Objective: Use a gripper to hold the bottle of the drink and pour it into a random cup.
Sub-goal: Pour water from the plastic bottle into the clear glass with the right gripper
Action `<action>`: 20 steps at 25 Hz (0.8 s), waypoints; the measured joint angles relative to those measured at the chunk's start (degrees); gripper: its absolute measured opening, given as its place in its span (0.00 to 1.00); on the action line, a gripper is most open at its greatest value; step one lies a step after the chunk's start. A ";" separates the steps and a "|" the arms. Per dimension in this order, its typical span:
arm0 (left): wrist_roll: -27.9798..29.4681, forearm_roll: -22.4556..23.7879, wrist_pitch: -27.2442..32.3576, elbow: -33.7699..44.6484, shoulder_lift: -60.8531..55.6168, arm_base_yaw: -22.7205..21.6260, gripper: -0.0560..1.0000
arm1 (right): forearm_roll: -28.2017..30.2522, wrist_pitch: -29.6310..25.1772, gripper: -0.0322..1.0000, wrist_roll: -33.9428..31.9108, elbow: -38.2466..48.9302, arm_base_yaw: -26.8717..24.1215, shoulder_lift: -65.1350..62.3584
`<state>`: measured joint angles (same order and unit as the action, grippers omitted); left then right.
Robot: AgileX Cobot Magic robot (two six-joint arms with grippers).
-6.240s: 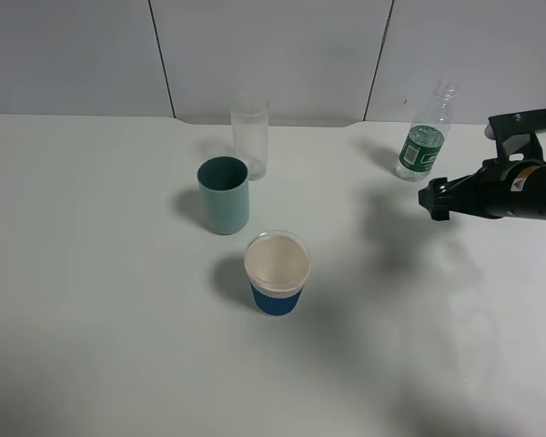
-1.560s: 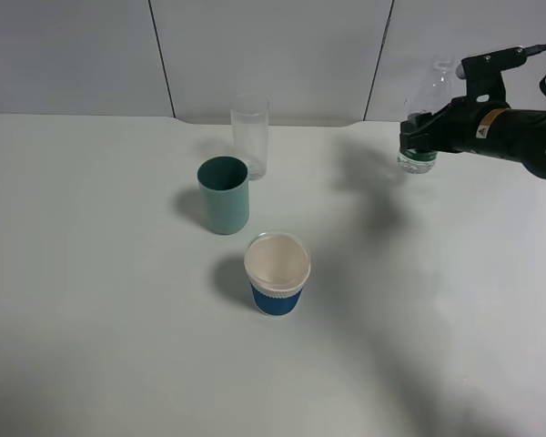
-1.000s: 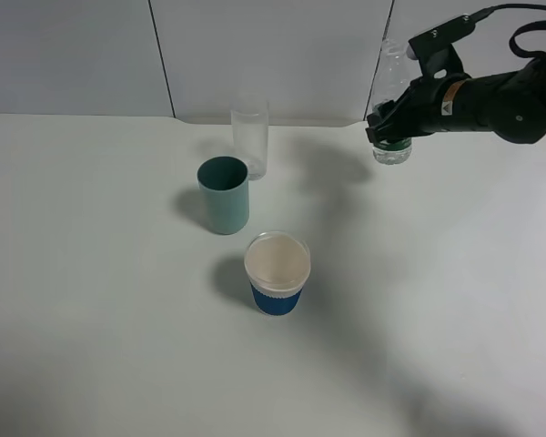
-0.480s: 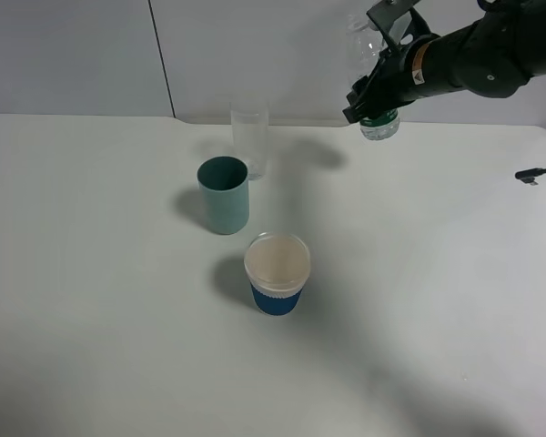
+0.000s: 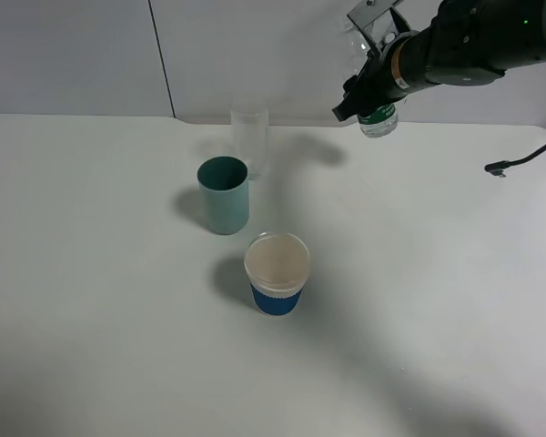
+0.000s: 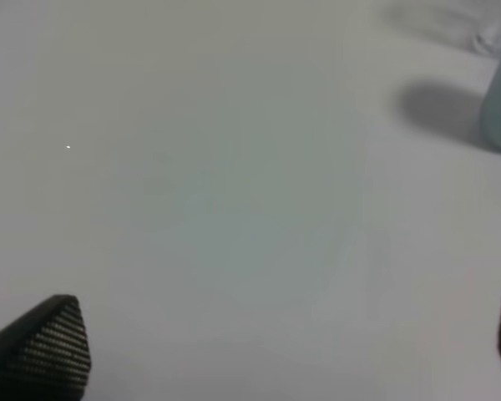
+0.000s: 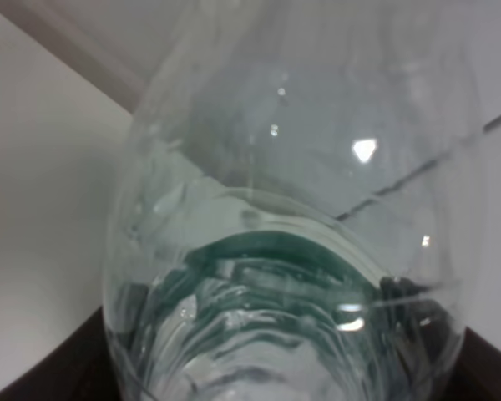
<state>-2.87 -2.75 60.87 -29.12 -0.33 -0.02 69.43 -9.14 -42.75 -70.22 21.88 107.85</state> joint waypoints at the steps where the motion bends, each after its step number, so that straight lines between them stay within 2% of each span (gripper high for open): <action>1: 0.00 0.00 0.00 0.00 0.00 0.00 0.99 | 1.68 -0.42 0.57 -1.59 -0.35 0.38 0.50; 7: 0.00 0.00 0.00 0.00 0.00 0.00 0.99 | 9.09 -0.95 0.57 -6.35 -1.60 2.52 2.98; 20: 0.00 0.00 0.00 0.00 0.00 0.00 0.99 | 15.31 -6.92 0.57 -9.11 -7.73 8.67 8.15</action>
<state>-2.87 -2.75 60.87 -29.12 -0.33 -0.02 84.74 -16.05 -51.86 -77.95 30.56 116.00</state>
